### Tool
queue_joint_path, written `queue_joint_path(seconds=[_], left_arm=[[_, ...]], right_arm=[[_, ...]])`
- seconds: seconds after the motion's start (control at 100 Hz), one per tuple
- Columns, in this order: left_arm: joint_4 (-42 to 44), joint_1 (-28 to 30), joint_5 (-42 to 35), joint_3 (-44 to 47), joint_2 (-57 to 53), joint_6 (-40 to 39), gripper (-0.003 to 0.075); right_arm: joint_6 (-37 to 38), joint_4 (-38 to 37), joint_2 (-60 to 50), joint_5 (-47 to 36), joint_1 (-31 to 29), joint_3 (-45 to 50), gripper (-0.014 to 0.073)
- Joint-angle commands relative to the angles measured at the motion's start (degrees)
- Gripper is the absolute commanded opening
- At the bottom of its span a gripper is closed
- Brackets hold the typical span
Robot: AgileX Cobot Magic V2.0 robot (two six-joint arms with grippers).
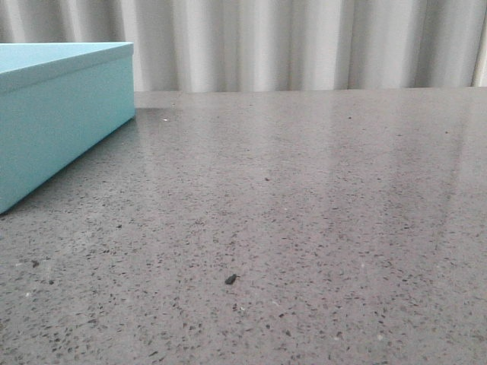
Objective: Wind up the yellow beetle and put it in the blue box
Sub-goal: 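Lower the beetle into the blue box and open the left gripper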
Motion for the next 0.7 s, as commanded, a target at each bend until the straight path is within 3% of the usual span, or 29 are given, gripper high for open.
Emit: queue_joint_path(seconds=[0.0,0.16,0.3,0.4,0.55,0.69], left_arm=[[-1.77,0.02,-3.28,-1.42,-2.58,-0.84,0.0524],[-6.82,0.02,-5.83,-3.07,-6.22,-0.84,0.0505],[-17.73,0.02,-10.09,-4.14,-11.89,-0.84,0.0371],[-21.89,0.02,-8.01,-4.14,-16.90,-0.84,0.0291],[-23.51,0.02,-4.85,-1.61,-26.33,-0.84,0.0276],[-23.51,-0.10,-5.88,6.61,-37.72,-0.84,0.0276]], right_arm=[[-0.63,-0.31,0.76,-4.10,0.11,-1.21,-0.0053],[-0.63,-0.31,0.76,-4.10,0.11,-1.21,-0.0053],[-0.63,0.19,0.76,-4.10,0.11,-1.21,-0.0053],[-0.63,1.80,0.76,-4.89,0.11,-1.21,-0.0053],[-0.63,2.04,0.39,-5.38,0.11,-0.58,-0.0053],[-0.63,2.04,-1.65,-6.97,0.11,1.34,-0.0053]])
